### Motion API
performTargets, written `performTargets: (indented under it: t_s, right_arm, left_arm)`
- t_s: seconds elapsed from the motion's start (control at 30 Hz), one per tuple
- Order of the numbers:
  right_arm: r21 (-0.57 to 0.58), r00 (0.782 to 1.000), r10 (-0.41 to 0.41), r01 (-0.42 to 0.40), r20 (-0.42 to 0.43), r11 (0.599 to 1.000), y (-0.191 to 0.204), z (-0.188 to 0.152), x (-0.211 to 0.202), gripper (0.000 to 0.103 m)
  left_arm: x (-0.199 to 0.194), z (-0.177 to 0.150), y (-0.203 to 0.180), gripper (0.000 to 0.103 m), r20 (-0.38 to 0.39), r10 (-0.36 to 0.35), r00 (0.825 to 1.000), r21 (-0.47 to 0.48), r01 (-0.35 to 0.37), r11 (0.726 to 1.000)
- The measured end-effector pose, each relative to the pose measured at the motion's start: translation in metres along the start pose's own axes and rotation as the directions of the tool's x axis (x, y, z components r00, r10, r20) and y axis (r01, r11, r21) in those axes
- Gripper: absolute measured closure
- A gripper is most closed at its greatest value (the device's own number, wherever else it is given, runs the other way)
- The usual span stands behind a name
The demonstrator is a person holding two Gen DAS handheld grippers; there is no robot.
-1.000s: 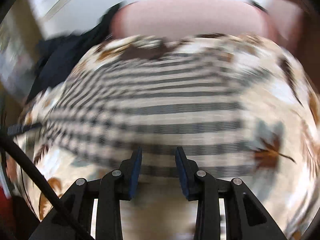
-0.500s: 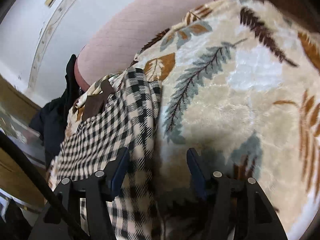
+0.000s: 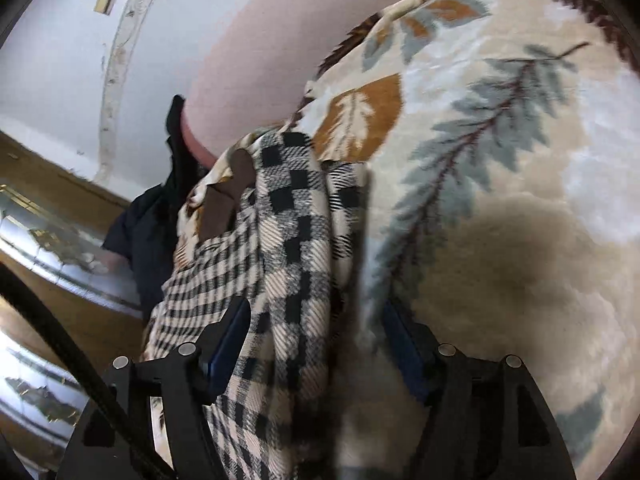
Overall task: Fold large clothes
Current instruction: 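Grasp the hem end with both grippers and lift it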
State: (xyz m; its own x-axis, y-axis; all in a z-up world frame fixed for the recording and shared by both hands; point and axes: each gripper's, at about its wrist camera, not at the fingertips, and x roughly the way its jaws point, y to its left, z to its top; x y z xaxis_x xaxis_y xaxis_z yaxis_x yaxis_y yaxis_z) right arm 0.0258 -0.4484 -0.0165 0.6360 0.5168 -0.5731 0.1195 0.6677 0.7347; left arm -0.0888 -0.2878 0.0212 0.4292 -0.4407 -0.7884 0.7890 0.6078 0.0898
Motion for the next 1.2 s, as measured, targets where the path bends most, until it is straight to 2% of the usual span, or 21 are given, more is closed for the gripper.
performTargets:
  t_s: [0.13, 0.2, 0.23, 0.27, 0.3, 0.33, 0.37, 0.4, 0.43, 0.57, 0.7, 0.9, 1.03, 1.1, 1.2]
  right_arm:
    - [-0.046, 0.996, 0.077, -0.079, -0.048, 0.996, 0.008, 0.002, 0.015, 0.031]
    - [-0.092, 0.995, 0.066, -0.072, -0.074, 0.993, 0.016, 0.001, 0.027, 0.032]
    - [-0.111, 0.995, 0.055, -0.064, -0.078, 0.992, 0.020, 0.000, 0.030, 0.036]
    - [-0.119, 0.995, 0.048, -0.057, -0.082, 0.991, 0.022, -0.001, 0.033, 0.046]
    - [-0.112, 0.995, 0.049, -0.059, -0.089, 0.992, 0.020, -0.001, 0.035, 0.054]
    - [-0.094, 0.994, 0.053, -0.062, -0.098, 0.994, 0.017, -0.001, 0.037, 0.071]
    - [-0.074, 0.994, 0.057, -0.064, -0.099, 0.995, 0.013, -0.001, 0.038, 0.080]
    - [-0.062, 0.993, 0.062, -0.068, -0.100, 0.996, 0.010, 0.000, 0.037, 0.084]
    - [-0.050, 0.993, 0.061, -0.066, -0.096, 0.997, 0.009, 0.001, 0.035, 0.087]
    - [-0.050, 0.997, 0.036, -0.040, -0.075, 0.998, 0.020, 0.001, 0.025, 0.091]
    - [-0.068, 0.997, 0.054, -0.057, -0.047, 0.996, 0.025, 0.003, -0.001, 0.092]
    - [-0.063, 0.999, 0.034, -0.033, 0.010, 0.998, 0.012, 0.001, -0.049, 0.092]
    - [-0.024, 1.000, -0.006, 0.006, 0.001, 1.000, -0.001, -0.005, -0.052, 0.092]
    - [-0.030, 1.000, -0.031, 0.031, -0.003, 0.999, 0.002, -0.006, -0.049, 0.092]
    - [-0.017, 1.000, -0.026, 0.026, 0.011, 1.000, 0.010, -0.004, -0.048, 0.092]
  left_arm:
    - [0.014, 0.000, -0.006, 0.048, -0.019, 0.036, 0.999, 0.022, -0.035, 0.999]
    - [0.023, 0.001, -0.012, 0.048, -0.026, 0.083, 0.996, 0.051, -0.082, 0.995]
    - [0.026, 0.001, -0.016, 0.048, -0.027, 0.105, 0.994, 0.067, -0.103, 0.992]
    - [0.029, 0.001, -0.020, 0.051, -0.021, 0.140, 0.990, 0.090, -0.137, 0.986]
    - [0.031, 0.001, -0.023, 0.059, -0.018, 0.164, 0.986, 0.102, -0.161, 0.982]
    - [0.032, 0.002, -0.023, 0.065, -0.019, 0.178, 0.984, 0.106, -0.175, 0.979]
    - [0.033, 0.004, -0.023, 0.083, -0.024, 0.183, 0.983, 0.098, -0.180, 0.979]
    - [0.033, 0.006, -0.022, 0.092, -0.036, 0.184, 0.982, 0.074, -0.181, 0.981]
    - [0.032, 0.009, -0.021, 0.092, -0.042, 0.180, 0.983, 0.056, -0.177, 0.983]
    - [0.026, 0.017, -0.013, 0.096, -0.052, 0.164, 0.985, -0.020, -0.165, 0.986]
    - [0.009, 0.024, -0.015, 0.097, -0.027, 0.127, 0.992, -0.082, -0.129, 0.988]
    - [-0.010, 0.040, -0.025, 0.097, 0.013, -0.016, 1.000, -0.168, 0.018, 0.986]
    - [-0.007, 0.037, -0.026, 0.097, 0.007, -0.037, 0.999, -0.164, 0.038, 0.986]
    - [-0.006, 0.034, -0.013, 0.097, 0.010, -0.043, 0.999, -0.184, 0.044, 0.982]
    - [-0.015, 0.033, 0.016, 0.097, 0.038, -0.059, 0.998, -0.242, 0.067, 0.968]
